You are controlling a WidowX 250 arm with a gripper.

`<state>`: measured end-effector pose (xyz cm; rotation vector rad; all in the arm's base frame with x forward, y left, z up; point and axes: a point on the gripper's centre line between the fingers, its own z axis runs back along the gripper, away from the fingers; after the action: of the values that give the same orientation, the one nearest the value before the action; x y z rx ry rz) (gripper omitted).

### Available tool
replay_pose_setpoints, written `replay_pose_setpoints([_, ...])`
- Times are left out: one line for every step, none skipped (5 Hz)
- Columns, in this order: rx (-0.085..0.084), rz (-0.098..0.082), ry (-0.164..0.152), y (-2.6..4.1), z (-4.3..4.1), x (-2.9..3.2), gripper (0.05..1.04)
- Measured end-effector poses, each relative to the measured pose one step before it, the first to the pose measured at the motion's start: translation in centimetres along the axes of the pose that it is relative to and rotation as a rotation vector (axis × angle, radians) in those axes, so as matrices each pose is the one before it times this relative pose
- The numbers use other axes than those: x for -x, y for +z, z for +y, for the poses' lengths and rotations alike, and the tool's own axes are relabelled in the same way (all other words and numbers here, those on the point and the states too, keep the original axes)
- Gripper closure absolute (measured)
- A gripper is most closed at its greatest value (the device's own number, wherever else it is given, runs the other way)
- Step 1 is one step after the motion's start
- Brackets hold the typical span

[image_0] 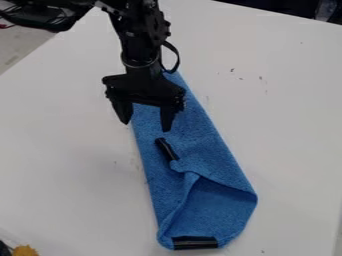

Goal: Move the cloth to the right

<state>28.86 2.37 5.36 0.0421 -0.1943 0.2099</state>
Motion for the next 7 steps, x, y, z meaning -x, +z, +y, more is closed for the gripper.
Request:
replay_pose_setpoints([-0.0046, 0.0069, 0.0, -0.117, -0.994, 0.498, 0.083])
replay_pose_setpoints([-0.0273, 0.0173, 0.0079, -0.319, -1.23, 0.276, 0.083])
replay_pose_setpoints([-0.0137, -0.0146, 0.0233, -0.19, -0.784, 0.007, 0.083])
replay_pose_setpoints([0.0028, 0.0071, 0.0264, -1.16, -0.041, 0.686, 0.083])
replay_pose_setpoints([0.0131, -0.0004, 0.0071, -0.919, -0.16, 0.314, 0.083])
replay_pose_setpoints([0.0143, 0.0174, 0.0057, -1.05, 0.02, 0.1, 0.083])
replay_pose_setpoints([0.0035, -0.0001, -0.0153, -0.364, -0.114, -0.075, 0.083])
